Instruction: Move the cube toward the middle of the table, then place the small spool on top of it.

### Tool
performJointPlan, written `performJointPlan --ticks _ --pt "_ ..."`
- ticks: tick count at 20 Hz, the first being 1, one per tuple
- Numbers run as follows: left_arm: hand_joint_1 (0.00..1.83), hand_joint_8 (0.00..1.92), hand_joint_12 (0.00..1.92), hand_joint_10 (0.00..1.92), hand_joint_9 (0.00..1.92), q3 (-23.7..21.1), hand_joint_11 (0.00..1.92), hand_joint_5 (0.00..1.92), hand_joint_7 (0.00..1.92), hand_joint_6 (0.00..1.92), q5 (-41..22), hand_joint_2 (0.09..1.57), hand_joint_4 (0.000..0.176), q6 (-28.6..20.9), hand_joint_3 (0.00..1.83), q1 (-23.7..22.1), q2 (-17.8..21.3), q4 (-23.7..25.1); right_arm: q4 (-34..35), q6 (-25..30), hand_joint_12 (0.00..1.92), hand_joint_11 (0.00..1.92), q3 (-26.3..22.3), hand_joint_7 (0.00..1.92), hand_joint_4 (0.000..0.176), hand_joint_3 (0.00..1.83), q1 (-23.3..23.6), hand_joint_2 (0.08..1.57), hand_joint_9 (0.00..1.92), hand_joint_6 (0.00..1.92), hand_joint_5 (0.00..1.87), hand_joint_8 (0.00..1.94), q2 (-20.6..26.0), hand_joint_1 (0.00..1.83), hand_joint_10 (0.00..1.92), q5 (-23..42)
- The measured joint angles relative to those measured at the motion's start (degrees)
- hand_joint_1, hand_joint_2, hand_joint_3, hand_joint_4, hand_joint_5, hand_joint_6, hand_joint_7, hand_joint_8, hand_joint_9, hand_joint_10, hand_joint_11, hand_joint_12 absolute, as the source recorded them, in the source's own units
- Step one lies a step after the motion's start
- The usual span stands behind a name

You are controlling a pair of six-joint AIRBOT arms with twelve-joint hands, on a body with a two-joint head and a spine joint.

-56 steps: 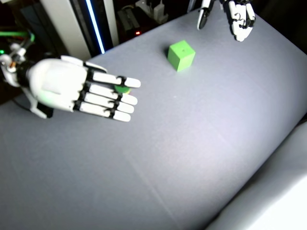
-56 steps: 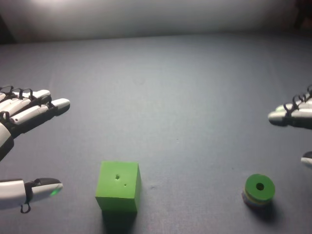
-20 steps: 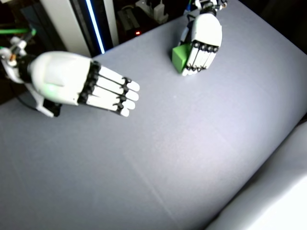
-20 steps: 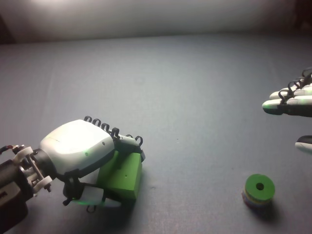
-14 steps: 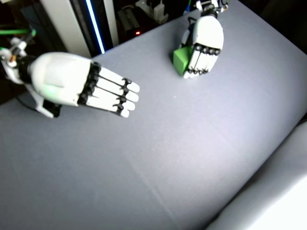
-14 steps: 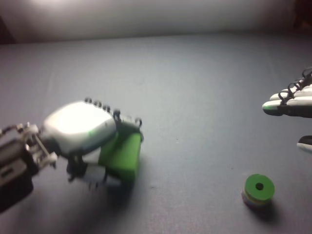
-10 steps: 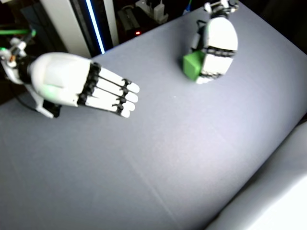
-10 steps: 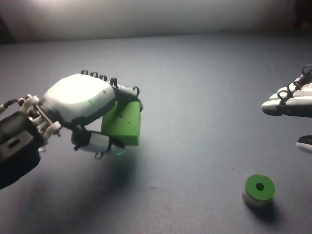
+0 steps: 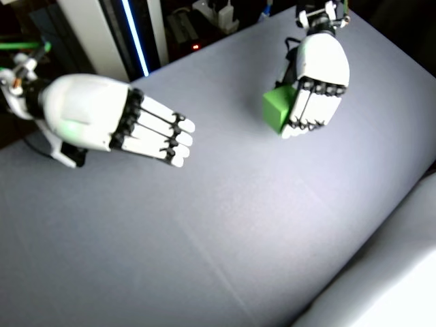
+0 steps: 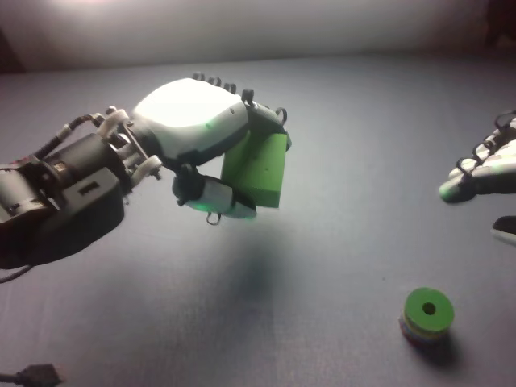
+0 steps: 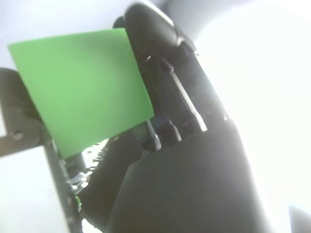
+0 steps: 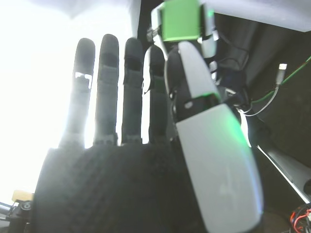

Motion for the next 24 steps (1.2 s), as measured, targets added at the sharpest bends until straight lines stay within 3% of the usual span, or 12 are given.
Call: performJointPlan --ticks 2,3,4,5,8,12,13,15,16,18,19,24 --pt "1.37 0.86 1.64 1.05 0.78 1.6 0.47 0.96 1.09 0.1 1.3 1.04 0.0 -1.9 0.0 0.0 -2.0 0.8 -1.1 -0.1 1.17 0.37 0.1 0.66 0.002 0.0 0.8 1.31 0.88 1.44 0.62 1.57 -0.5 1.1 0.03 0.2" --pt "1.27 1.22 1.83 1.17 0.59 2.7 0.27 0.82 0.95 0.87 2.0 1.15 0.0 -3.1 0.01 -0.1 -3.4 1.0 -1.9 -0.1 1.22 0.39 0.1 0.67 0.006 0.0 1.2 1.32 0.9 1.48 0.6 1.55 -0.6 1.1 0.04 0.4" --pt "1.35 1.15 1.52 1.37 0.82 3.4 0.63 0.78 0.9 0.93 2.1 1.16 0.0 -3.8 0.0 -0.1 -4.3 1.0 -2.2 -0.1 1.18 0.47 0.1 0.69 0.006 0.0 1.4 1.31 0.95 1.49 0.59 1.52 -0.6 1.1 0.06 0.7" --pt "1.29 1.15 1.52 1.21 0.91 4.0 0.78 0.99 1.0 0.73 2.2 1.11 0.0 -4.3 0.0 -0.1 -5.2 1.0 -2.1 -0.2 1.13 0.55 0.1 0.69 0.004 0.0 1.7 1.31 1.0 1.48 0.6 1.52 -0.6 1.1 0.07 1.1" --pt "1.37 0.93 1.19 1.21 0.97 5.5 0.71 0.91 0.96 0.98 2.8 1.11 0.0 -6.1 0.0 -0.1 -7.7 1.3 -2.3 -0.5 1.11 0.62 0.1 0.69 0.018 0.0 2.5 1.31 1.02 1.49 0.61 1.49 -0.7 1.1 0.07 1.9" --pt "1.26 0.98 1.4 0.84 0.99 7.3 0.78 0.93 1.08 0.92 3.1 1.1 0.0 -9.9 0.0 0.2 -10.0 2.6 -3.7 -0.7 0.85 0.57 0.4 0.65 0.031 0.0 4.6 1.31 0.95 1.53 0.64 1.47 -1.3 1.1 0.01 2.3" --pt "1.35 0.91 1.25 1.17 0.96 7.5 0.76 0.85 1.02 0.97 3.6 1.12 0.0 -10.0 0.0 0.2 -10.4 3.1 -4.0 -0.7 0.9 0.54 0.6 0.63 0.025 0.0 5.0 1.31 0.92 1.53 0.65 1.48 -1.4 1.1 0.0 2.4" --pt "1.38 0.76 1.04 1.19 0.94 8.2 0.71 0.88 1.1 0.99 4.1 1.1 0.0 -10.5 0.0 0.2 -11.2 3.6 -4.1 -0.7 0.9 0.48 0.7 0.66 0.014 0.0 5.0 1.3 0.88 1.55 0.66 1.42 -1.5 1.11 0.0 2.5" --pt "1.19 0.11 1.05 0.31 0.86 9.0 0.57 0.7 0.83 0.09 4.3 0.95 0.0 -11.2 0.0 0.3 -12.0 3.8 -4.0 -0.7 0.99 0.52 0.8 0.79 0.0 0.0 5.0 1.33 0.89 1.54 0.6 0.21 -1.6 1.04 0.01 2.5" --pt "1.12 0.02 1.05 0.15 0.86 10.3 0.54 0.67 0.77 0.02 4.1 0.94 0.0 -12.9 0.0 0.4 -12.8 3.8 -4.1 -0.7 0.95 0.5 1.0 0.83 0.0 0.0 5.2 1.33 0.86 1.52 0.6 0.08 -1.9 1.04 0.01 2.3" --pt "0.94 0.0 1.1 0.01 0.67 10.5 0.35 0.44 0.47 0.0 4.1 0.94 0.0 -13.2 0.0 0.4 -12.9 3.7 -4.1 -0.7 1.04 0.58 1.0 0.86 0.0 0.0 5.4 1.33 0.9 1.52 0.61 0.02 -2.0 1.04 0.01 2.3" --pt "0.81 0.0 1.1 0.0 0.34 11.0 0.01 0.26 0.22 0.0 5.9 0.93 0.0 -13.2 0.0 0.6 -13.0 4.1 -4.1 -0.8 0.98 0.45 1.0 0.86 0.0 0.0 5.4 1.33 0.86 1.53 0.6 0.0 -2.1 1.03 0.0 2.4"
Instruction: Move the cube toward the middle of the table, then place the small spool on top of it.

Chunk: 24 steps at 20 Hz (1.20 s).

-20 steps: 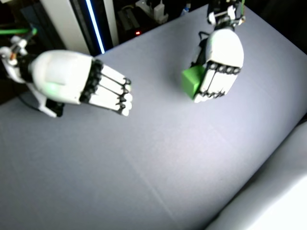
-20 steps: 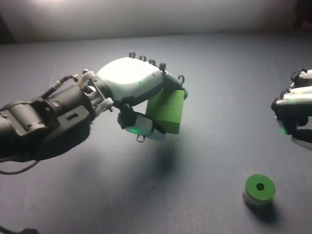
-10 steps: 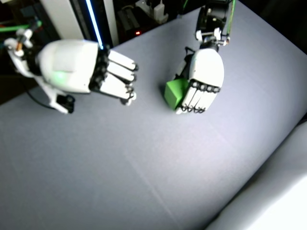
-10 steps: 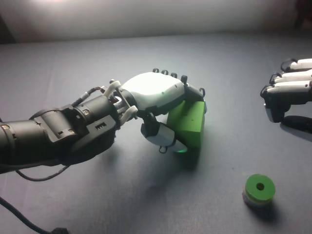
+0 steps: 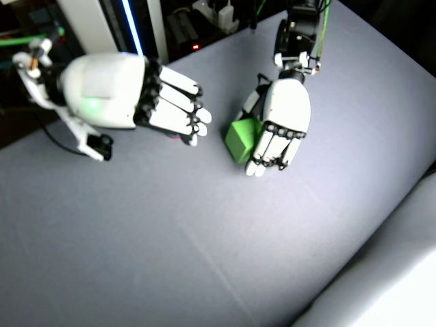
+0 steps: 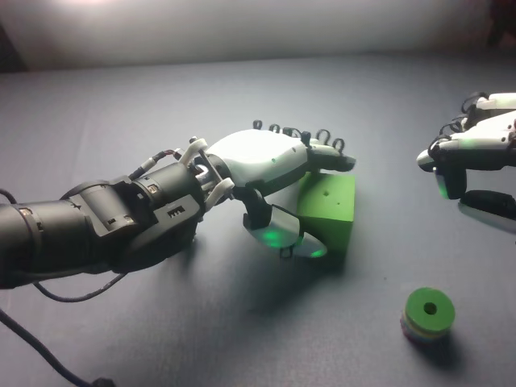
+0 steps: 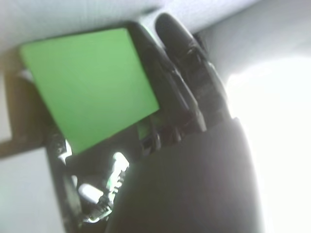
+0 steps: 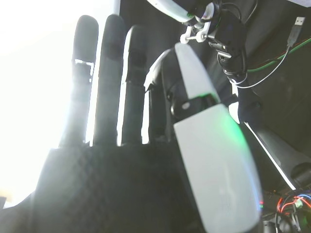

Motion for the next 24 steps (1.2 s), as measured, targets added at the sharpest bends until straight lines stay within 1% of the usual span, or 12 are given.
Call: performJointPlan --ticks 1,2,3,6,8,9,11,15,16,17,19,24 --pt "0.81 0.0 1.1 0.0 0.33 0.1 0.01 0.24 0.22 0.0 0.0 0.93 0.0 0.2 0.0 0.0 0.0 -0.2 0.0 0.0 0.97 0.44 0.1 0.88 0.0 0.0 0.0 1.33 0.88 1.53 0.6 0.01 0.0 1.03 0.01 0.0" --pt "0.86 0.0 1.12 0.0 0.31 0.1 0.0 0.21 0.2 0.0 -0.2 0.92 0.01 0.2 0.0 0.0 0.0 -0.2 0.0 0.0 0.96 0.42 0.1 0.74 0.0 0.0 0.0 1.3 0.87 1.51 0.64 1.1 0.0 1.1 0.0 0.0" --pt "0.87 0.0 1.13 0.0 0.26 0.1 0.0 0.15 0.15 0.0 -0.1 0.95 0.134 0.2 0.01 0.0 0.0 0.1 0.1 0.0 1.2 0.49 0.1 0.73 0.0 0.0 0.0 1.3 0.98 1.5 0.57 1.45 0.0 1.12 0.05 0.0" --pt "0.88 0.0 1.06 0.01 0.23 0.0 0.0 0.04 0.05 0.0 -0.1 0.94 0.174 0.0 0.0 0.0 0.6 0.1 0.0 0.0 1.1 0.4 0.1 0.69 0.014 0.0 0.0 1.31 0.91 1.56 0.58 1.45 -0.2 1.1 0.01 0.0" --pt "0.8 0.0 0.37 0.0 0.02 -0.7 0.0 0.0 0.0 0.0 -0.2 0.95 0.176 0.0 0.0 0.1 1.9 -0.7 0.0 0.0 1.15 0.4 0.1 0.72 0.008 0.0 0.0 1.3 0.9 1.51 0.59 1.44 -0.2 1.11 0.01 0.0" --pt "0.97 0.0 0.29 0.0 0.0 -1.4 0.0 0.05 0.0 0.02 -1.0 0.92 0.17 0.2 0.0 0.3 2.9 -1.2 0.0 0.0 1.16 0.56 0.1 0.65 0.0 0.0 0.0 1.28 0.95 0.61 0.6 0.66 -0.2 1.08 0.03 0.0" --pt "0.95 0.0 0.16 0.0 0.0 -5.6 0.0 0.09 0.0 0.0 -3.9 0.94 0.139 3.9 0.0 1.8 7.2 -4.2 -0.8 0.0 0.95 0.31 0.1 0.72 0.0 0.0 0.0 1.24 0.75 0.02 0.72 0.05 -0.2 0.98 0.0 0.0" --pt "0.84 0.0 0.08 0.0 0.0 -12.9 0.0 0.04 0.0 0.0 -12.1 0.93 0.175 8.8 0.0 5.3 16.3 -9.6 -3.6 0.7 1.08 0.18 -0.4 0.63 0.0 0.0 0.0 1.24 0.63 0.0 0.62 0.0 0.6 0.87 0.0 -0.9" --pt "0.62 0.0 0.03 0.0 0.0 -15.6 0.0 0.05 0.0 0.01 -16.0 0.94 0.167 9.3 0.01 7.4 19.5 -11.2 -4.7 0.9 1.12 0.13 -0.9 0.58 0.0 0.0 0.0 1.22 0.58 0.0 0.58 0.0 1.0 0.76 0.0 -1.6" --pt "0.73 0.0 0.01 0.0 0.0 -17.5 0.0 0.12 0.01 0.01 -18.6 0.95 0.114 9.3 0.0 9.1 21.8 -11.5 -5.7 1.1 1.08 0.21 -1.2 0.6 0.0 0.0 0.0 1.17 0.61 0.0 0.59 0.0 1.5 0.82 0.01 -2.1" --pt "0.8 0.02 0.3 0.0 0.06 -23.0 0.05 0.14 0.05 0.01 -24.5 0.95 0.094 10.6 0.0 14.9 27.3 -12.9 -7.7 1.1 1.05 0.31 -1.8 0.56 0.0 0.0 0.0 1.11 0.63 0.0 0.54 0.0 2.2 0.88 0.01 -3.8" --pt "0.78 0.0 0.4 0.0 0.01 -32.7 0.0 0.12 0.03 0.0 -36.5 0.99 0.136 12.6 0.0 27.1 36.6 -17.6 -13.1 4.4 1.04 0.43 -2.2 0.57 0.0 0.0 0.0 1.06 0.77 0.0 0.52 0.0 2.8 0.91 0.03 -10.6"
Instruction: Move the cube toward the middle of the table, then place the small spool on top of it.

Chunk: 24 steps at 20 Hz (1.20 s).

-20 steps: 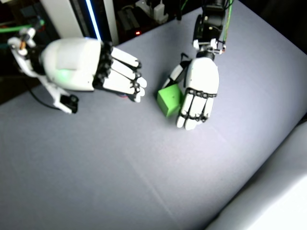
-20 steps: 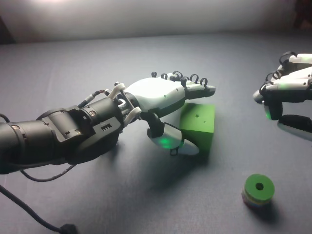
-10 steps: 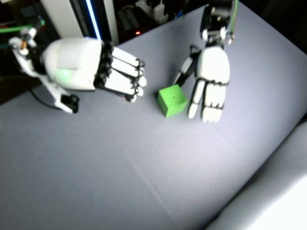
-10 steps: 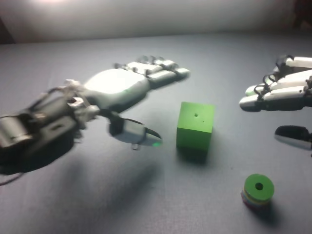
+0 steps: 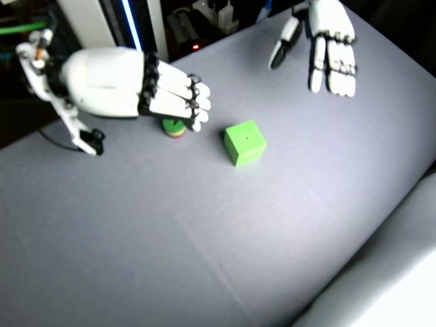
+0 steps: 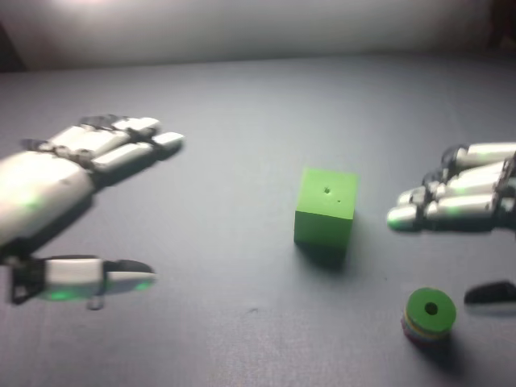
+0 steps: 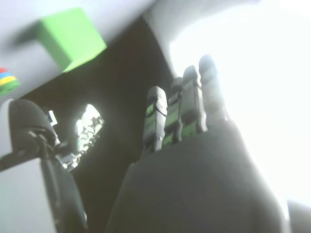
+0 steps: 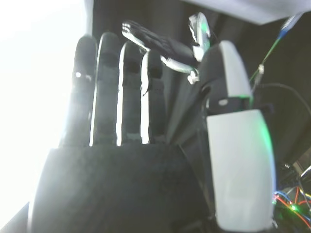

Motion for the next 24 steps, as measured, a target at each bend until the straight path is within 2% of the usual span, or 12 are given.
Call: performJointPlan --ticks 2,6,7,10,12,13,15,19,20,21,23,24 --pt "0.8 0.0 0.19 0.0 0.0 -2.9 0.0 0.09 0.0 0.0 -5.2 0.98 0.172 0.9 0.0 3.8 3.1 -0.8 -2.8 1.7 1.01 0.48 0.1 0.61 0.0 0.0 0.2 1.0 0.84 0.0 0.55 0.01 0.0 1.01 0.04 -4.1" --pt "0.78 0.0 0.18 0.0 0.0 -5.0 0.0 0.1 0.0 0.0 -9.2 0.98 0.176 1.2 0.0 7.6 3.7 -1.6 -5.9 3.0 1.09 0.47 0.5 0.59 0.0 0.0 0.3 1.0 0.86 0.0 0.56 0.0 -0.1 1.0 0.04 -9.0" --pt "0.78 0.0 0.19 0.0 0.0 -5.2 0.0 0.1 0.0 0.0 -10.2 0.98 0.165 1.2 0.0 8.2 3.7 -1.9 -6.7 3.1 1.09 0.43 0.5 0.59 0.0 0.0 0.4 0.99 0.81 0.0 0.57 0.0 -0.4 1.02 0.01 -10.3" --pt "0.78 0.0 0.23 0.0 0.0 -5.8 0.0 0.11 0.0 0.0 -12.3 0.98 0.163 1.2 0.0 9.0 3.7 -3.2 -8.6 3.2 1.09 0.43 0.5 0.59 0.0 0.0 0.4 0.97 0.8 0.0 0.57 0.0 -1.4 1.04 0.01 -12.9" --pt "0.8 0.0 0.32 0.0 0.0 -6.2 0.0 0.12 0.01 0.0 -13.2 0.96 0.137 1.2 0.0 10.0 3.7 -3.5 -9.0 3.2 1.05 0.41 0.8 0.57 0.0 0.0 0.8 0.98 0.77 0.0 0.57 0.0 -2.1 1.05 0.0 -13.6" --pt "0.8 0.0 0.34 0.0 0.0 -6.3 0.0 0.12 0.0 0.0 -13.5 0.96 0.136 1.2 0.0 10.2 3.8 -3.6 -8.9 3.2 1.05 0.41 1.1 0.58 0.0 0.0 1.2 0.98 0.75 0.0 0.57 0.0 -2.8 1.04 0.0 -13.7" --pt "0.81 0.0 0.38 0.0 0.0 -6.3 0.0 0.13 0.0 0.0 -13.8 0.96 0.127 1.2 0.0 10.3 3.8 -3.5 -9.4 3.2 1.21 0.36 1.7 0.57 0.0 0.0 2.0 0.97 0.79 0.0 0.57 0.0 -4.0 1.06 0.02 -14.9" --pt "0.83 0.0 0.37 0.0 0.0 -6.6 0.0 0.14 0.01 0.0 -13.7 0.95 0.122 1.1 0.0 11.0 3.8 -4.3 -11.5 3.3 1.25 0.39 2.7 0.6 0.0 0.01 3.6 0.99 0.83 0.01 0.59 0.01 -6.6 1.06 0.04 -17.8" --pt "0.83 0.0 0.36 0.0 0.0 -6.6 0.0 0.14 0.0 0.0 -13.8 0.94 0.128 1.0 0.0 11.1 3.7 -4.3 -11.3 3.3 1.24 0.42 2.8 0.59 0.0 0.0 4.2 1.01 0.84 0.0 0.6 0.0 -6.7 1.09 0.06 -17.9" --pt "0.8 0.0 0.39 0.0 0.0 -6.6 0.0 0.14 0.0 0.0 -13.8 0.94 0.133 0.9 0.0 11.1 3.7 -4.1 -11.0 3.3 1.28 0.46 2.8 0.59 0.0 0.0 4.5 1.03 0.78 0.0 0.6 0.0 -6.8 1.08 0.21 -17.7" --pt "0.81 0.0 0.37 0.0 0.0 -6.6 0.0 0.15 0.02 0.0 -13.8 0.95 0.124 0.8 0.0 11.2 3.6 -4.2 -11.1 3.3 1.38 0.51 2.8 0.61 0.0 0.0 4.5 1.04 0.59 0.0 0.62 0.0 -6.8 1.09 0.77 -17.6" --pt "0.81 0.0 0.43 0.0 0.02 -6.6 0.0 0.16 0.02 0.0 -13.7 0.96 0.115 0.8 0.0 11.2 3.6 -4.3 -11.3 3.3 1.34 0.49 2.6 0.62 0.0 0.0 4.5 1.05 0.57 0.0 0.63 0.0 -6.7 1.1 0.82 -17.6"
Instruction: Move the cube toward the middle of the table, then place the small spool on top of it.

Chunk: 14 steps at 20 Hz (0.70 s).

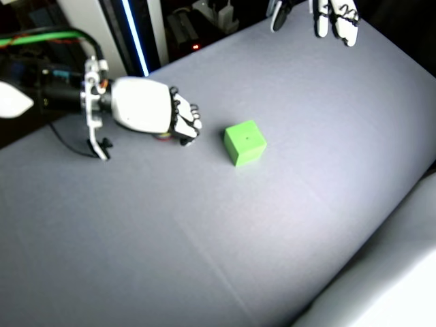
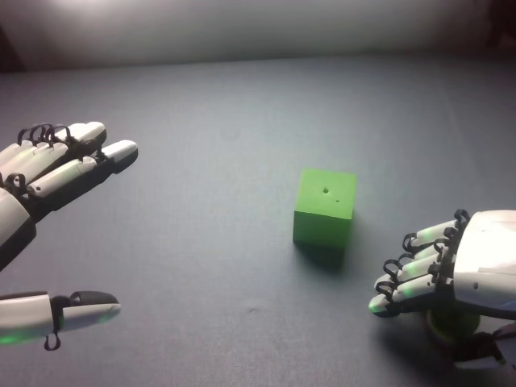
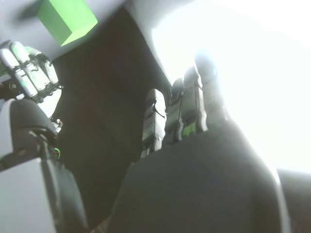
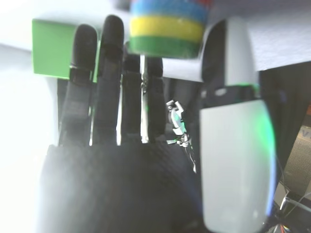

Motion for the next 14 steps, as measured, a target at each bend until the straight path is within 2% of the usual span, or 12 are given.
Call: performJointPlan --ticks 1,2,3,4,5,6,7,9,11,14 --pt "0.81 0.0 0.43 0.0 0.02 0.0 0.0 0.16 0.02 0.0 -0.2 0.96 0.115 0.0 0.0 0.2 0.0 0.0 0.0 0.0 1.34 0.49 -0.2 0.62 0.0 0.0 0.0 1.05 0.57 0.0 0.63 0.0 0.3 1.1 0.82 0.2" --pt "0.82 0.0 0.49 0.0 0.04 0.0 0.0 0.17 0.04 0.0 -0.5 0.96 0.108 0.0 0.0 0.4 0.0 0.0 0.2 0.0 1.09 0.44 -0.3 0.6 0.0 0.0 0.0 1.04 0.65 0.0 0.61 0.0 0.9 1.13 0.58 0.7" --pt "0.81 0.0 0.51 0.01 0.06 0.0 0.0 0.17 0.06 0.0 -0.7 0.95 0.112 -0.1 0.0 0.9 0.0 -0.1 0.9 0.0 1.02 0.44 -0.3 0.59 0.0 0.0 0.0 1.02 0.7 0.0 0.59 0.0 1.2 1.12 0.42 1.4" --pt "0.81 0.0 0.51 0.01 0.06 0.0 0.0 0.17 0.06 0.0 -0.7 0.95 0.112 -0.2 0.0 1.0 -0.1 -0.2 1.8 0.0 1.02 0.44 -0.3 0.59 0.0 0.0 0.0 1.02 0.7 0.0 0.59 0.0 1.4 1.12 0.42 1.9" --pt "0.8 0.01 0.48 0.01 0.08 0.0 0.0 0.18 0.08 0.0 -0.5 0.95 0.109 -0.3 0.0 1.0 -0.2 -0.5 2.9 0.0 1.19 0.36 -0.3 0.63 0.0 0.0 0.0 1.01 0.71 0.0 0.63 0.01 1.7 1.09 0.25 2.4" --pt "0.8 0.0 0.51 0.0 0.09 0.0 0.0 0.19 0.09 0.0 -0.9 0.95 0.108 -0.4 0.0 1.2 -0.3 -0.6 3.9 -0.5 1.3 0.29 -0.3 0.63 0.0 0.0 0.0 1.04 0.69 0.0 0.62 0.0 2.2 1.05 0.19 3.6" --pt "0.8 0.0 0.52 0.0 0.09 0.0 0.0 0.19 0.09 0.0 -0.9 0.95 0.112 -0.4 0.0 1.3 -0.3 -0.6 4.7 -0.7 1.28 0.24 -0.3 0.62 0.0 0.0 0.0 1.04 0.67 0.0 0.61 0.0 2.5 1.04 0.13 4.3" --pt "0.81 0.0 0.55 0.0 0.11 0.0 0.0 0.19 0.1 0.0 -0.9 0.95 0.115 -0.4 0.0 1.3 -0.4 -0.6 7.8 -2.0 1.12 0.25 -0.3 0.63 0.0 0.0 0.0 1.02 0.66 0.0 0.6 0.0 3.4 1.04 0.05 5.9" --pt "0.81 0.0 0.59 0.0 0.11 0.0 0.0 0.19 0.1 0.0 -1.1 0.96 0.108 -0.9 0.0 1.7 -0.5 -0.7 10.7 -3.3 0.98 0.26 -0.7 0.63 0.0 0.0 0.0 1.02 0.65 0.0 0.6 0.0 4.3 1.04 0.02 7.8" --pt "0.8 0.0 0.55 0.0 0.1 0.0 0.0 0.18 0.09 0.0 -1.0 0.96 0.108 -1.1 0.0 2.4 -0.8 -1.3 11.0 -3.7 1.04 0.3 -1.0 0.61 0.0 0.0 0.0 1.0 0.66 0.0 0.59 0.0 5.0 1.05 0.01 9.3"
